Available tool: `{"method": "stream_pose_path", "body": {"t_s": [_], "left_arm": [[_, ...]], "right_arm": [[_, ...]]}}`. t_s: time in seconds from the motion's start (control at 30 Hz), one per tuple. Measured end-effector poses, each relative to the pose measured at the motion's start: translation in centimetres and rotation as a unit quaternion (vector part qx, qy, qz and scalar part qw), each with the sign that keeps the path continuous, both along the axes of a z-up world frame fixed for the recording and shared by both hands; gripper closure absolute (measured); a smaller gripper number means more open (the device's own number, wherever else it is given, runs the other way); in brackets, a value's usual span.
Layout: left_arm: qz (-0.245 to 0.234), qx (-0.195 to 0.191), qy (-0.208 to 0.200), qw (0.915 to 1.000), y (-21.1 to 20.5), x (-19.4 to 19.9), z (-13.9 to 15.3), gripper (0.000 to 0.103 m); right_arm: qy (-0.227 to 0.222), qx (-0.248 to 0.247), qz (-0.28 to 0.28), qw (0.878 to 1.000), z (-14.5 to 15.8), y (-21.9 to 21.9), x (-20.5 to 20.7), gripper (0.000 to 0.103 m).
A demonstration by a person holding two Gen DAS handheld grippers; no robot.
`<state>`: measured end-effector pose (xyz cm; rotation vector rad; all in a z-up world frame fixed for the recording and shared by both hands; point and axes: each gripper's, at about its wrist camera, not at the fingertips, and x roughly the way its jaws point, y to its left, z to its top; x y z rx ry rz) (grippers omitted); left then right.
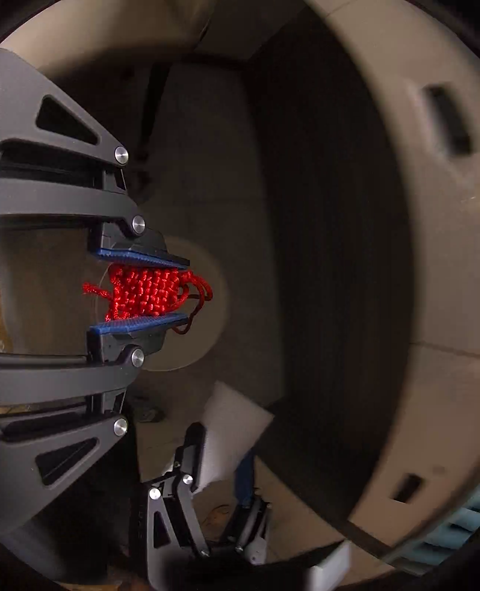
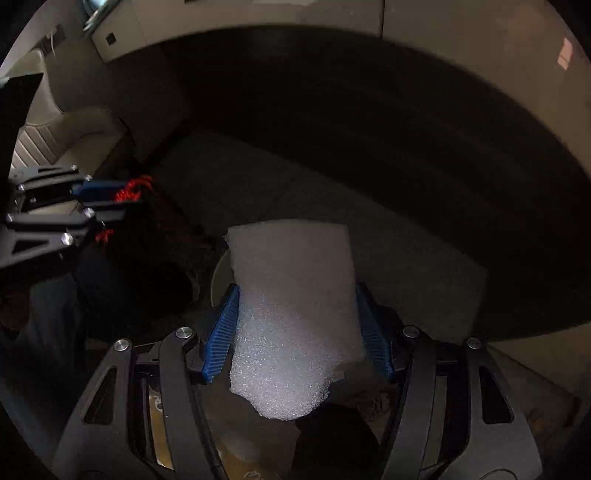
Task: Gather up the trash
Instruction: 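Carry the red cord and white foam to the bin and release both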
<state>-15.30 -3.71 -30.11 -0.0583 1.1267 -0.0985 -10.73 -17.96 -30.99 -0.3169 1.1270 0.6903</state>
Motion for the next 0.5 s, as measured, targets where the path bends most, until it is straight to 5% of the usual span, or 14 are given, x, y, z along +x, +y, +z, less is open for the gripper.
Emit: {"method": "stream_pose_path", "body": {"t_s": [0.17,0.33,0.4,0.43,0.47,0.5], "left_arm": [[0.000,-0.003,0.070,0.9976,-1.5,2.1,-10.4,0.080],[-0.003,0.010,0.117,0.9931,-1.8,3.5,-15.8,0.078],[0.000,0.017,0.122,0.9924,-1.7,3.9,-16.6,0.054],[0.004,0.016,0.123,0.9922,-1.6,3.8,-16.9,0.020],[0.011,0.022,0.118,0.9928,-1.3,3.9,-17.0,0.008],[0.016,0.025,0.114,0.9930,-1.1,3.7,-17.1,0.008]], "right_arm": [[0.041,-0.019,0.016,0.999,-6.9,1.9,0.7,0.045],[0.074,-0.048,0.043,0.995,-12.3,4.3,1.9,0.045],[0.082,-0.058,0.050,0.994,-13.6,4.9,2.4,0.045],[0.085,-0.062,0.053,0.993,-14.0,5.3,2.6,0.045],[0.086,-0.063,0.055,0.993,-14.4,5.5,2.7,0.045],[0.088,-0.064,0.056,0.992,-14.9,5.3,2.6,0.045]]}}
